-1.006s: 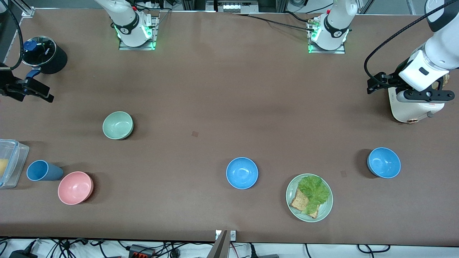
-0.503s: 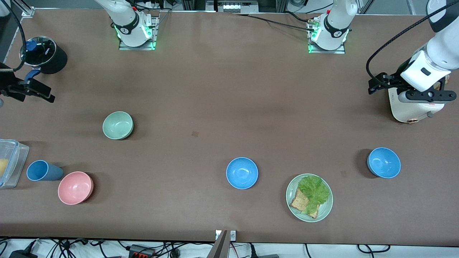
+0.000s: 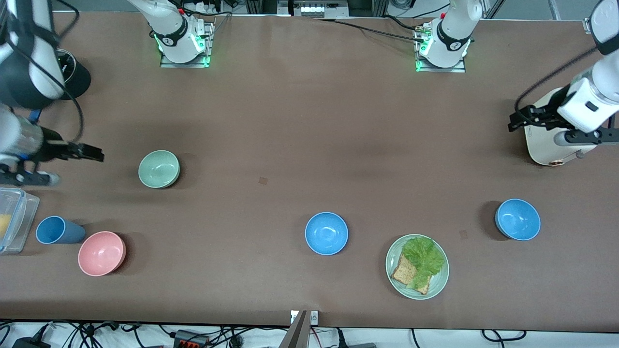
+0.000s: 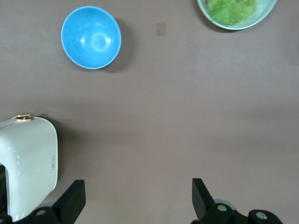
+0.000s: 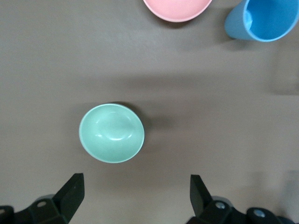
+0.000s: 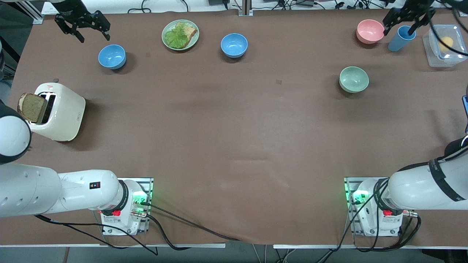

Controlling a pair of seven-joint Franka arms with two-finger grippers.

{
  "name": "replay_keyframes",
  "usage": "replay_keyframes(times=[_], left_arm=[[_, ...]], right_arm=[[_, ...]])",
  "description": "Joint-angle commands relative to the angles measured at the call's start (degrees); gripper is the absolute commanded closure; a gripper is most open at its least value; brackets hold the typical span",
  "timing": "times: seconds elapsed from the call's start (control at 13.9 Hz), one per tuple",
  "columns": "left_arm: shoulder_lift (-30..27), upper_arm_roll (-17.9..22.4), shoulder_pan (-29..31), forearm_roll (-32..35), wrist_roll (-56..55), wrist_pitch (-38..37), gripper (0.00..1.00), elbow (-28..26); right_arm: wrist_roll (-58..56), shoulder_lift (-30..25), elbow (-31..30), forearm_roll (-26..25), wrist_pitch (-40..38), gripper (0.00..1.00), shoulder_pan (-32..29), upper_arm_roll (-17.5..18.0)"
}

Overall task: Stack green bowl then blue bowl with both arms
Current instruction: 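Grasp the green bowl with the right gripper while the left gripper reaches the blue bowl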

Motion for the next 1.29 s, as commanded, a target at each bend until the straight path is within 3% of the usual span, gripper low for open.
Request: replay_keyframes(times=[0.0,0.14,0.36,0.65,0.79,0.86,1.08,1.22], left_arm=[[7.3,-0.1,4.5,-1.8,7.2,-0.3,0.00,5.4],[14.7,-0.1,8.8,-1.8,15.7,0.1,0.00,10.9],[26.0,-0.1,13.0,-1.5,18.5,0.3,0.00,20.4],[33.3,-0.1,13.9,-0.8,19.0,11.6,0.00,20.5],[36.7,-0.1,13.8,-1.1,25.2,15.2,0.00,20.7],[38.5,-0.1,13.8,-1.4,29.3,16.6,0.00,21.0],[41.6,-0.1,14.4,-1.2,31.4,24.3,0.00,21.3],[43.2,-0.1,14.8,-1.1,33.3,26.4,0.00,21.3]], right_arm=[[-0.8,6.1,0.5,-1.2,1.9,0.00,-0.1,0.6],[-0.8,10.2,0.3,-1.1,3.3,0.00,-0.2,0.7],[-0.9,14.5,-2.1,-1.2,7.8,0.00,-0.3,0.6],[-0.8,15.7,-8.6,-1.1,14.9,0.00,-0.1,0.7],[-0.8,15.7,-9.9,-1.1,15.1,0.03,-0.1,0.7],[-0.8,15.7,-10.1,-1.1,15.0,0.15,-0.1,0.7],[-0.8,15.4,-9.9,-1.1,14.7,0.70,0.0,0.7],[-0.8,15.4,-9.7,-1.1,14.6,0.89,0.0,0.7]])
